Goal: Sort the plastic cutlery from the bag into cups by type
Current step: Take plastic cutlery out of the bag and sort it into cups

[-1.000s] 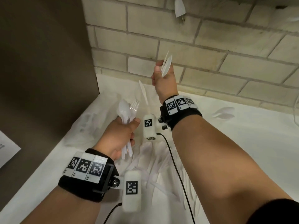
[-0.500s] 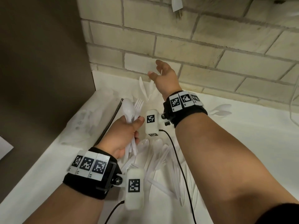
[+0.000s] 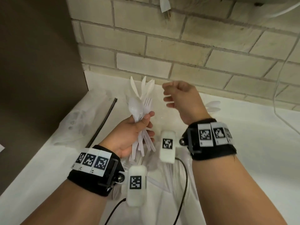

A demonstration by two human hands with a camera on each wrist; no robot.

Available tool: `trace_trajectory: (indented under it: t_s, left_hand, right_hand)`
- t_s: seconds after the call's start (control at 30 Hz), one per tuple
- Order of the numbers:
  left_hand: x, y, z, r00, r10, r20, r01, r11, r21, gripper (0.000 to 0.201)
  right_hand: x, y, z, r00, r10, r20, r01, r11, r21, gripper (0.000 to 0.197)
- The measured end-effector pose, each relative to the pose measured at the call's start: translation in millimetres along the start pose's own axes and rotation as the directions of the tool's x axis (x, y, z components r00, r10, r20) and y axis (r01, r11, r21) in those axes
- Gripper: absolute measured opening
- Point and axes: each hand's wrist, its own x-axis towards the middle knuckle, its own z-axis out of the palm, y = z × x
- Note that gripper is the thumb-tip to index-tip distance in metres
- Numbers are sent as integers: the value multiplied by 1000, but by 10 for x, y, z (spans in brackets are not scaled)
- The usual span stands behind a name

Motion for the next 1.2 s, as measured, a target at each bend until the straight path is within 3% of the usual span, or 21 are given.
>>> trace_trajectory:
  t_s: [0.13,0.27,0.4,0.53,0.6,0.73,0.8,1.0,1.07,1.2]
  left_hand:
    - [-8,-49,80,998,-15,58,11,998,68,24]
    - [-18,-104,106,990,-49,133,33,992,122,29]
    - [-3,-140,131,979,-83,188,76,996,45,31]
    - [0,-162,157,976,-71,205,77,997,-19,45]
    - [9,-169,133,981,-71,180,78,997,-30,49]
    - [15,-186,78,989,-81,126,90,994,-64,34]
    - [23,-189,84,992,-71,106,75,997,-31,31]
    - [2,-265,150,986,-107,128,95,991,97,41]
    - [-5,-278,174,992,-78,101,58,981,186,30]
    - [47,-246,141,1000,-20,23,7,890,456,34]
  right_hand:
    - [-346,197,-51,987,86,137,-74,993,-89,27]
    - [-451,331,-107,988,128,88,-127,992,-18,30]
    - [-496,427,-98,999,-6,40,8,999,-53,36]
    - [-525,449,-72,1000,1,-16,0,999,33,6]
    - [-506,459,-79,998,30,-62,-25,996,86,7]
    - [-461,405,-106,971,43,-233,40,940,338,4]
    - [-470,348,-111,974,26,-225,66,918,391,7]
    - [-498,334,-5,996,-33,-78,50,970,239,9]
    - [-499,329,3,994,-45,-97,67,968,240,12]
    - [-496,370,-18,992,-58,-109,72,988,135,15]
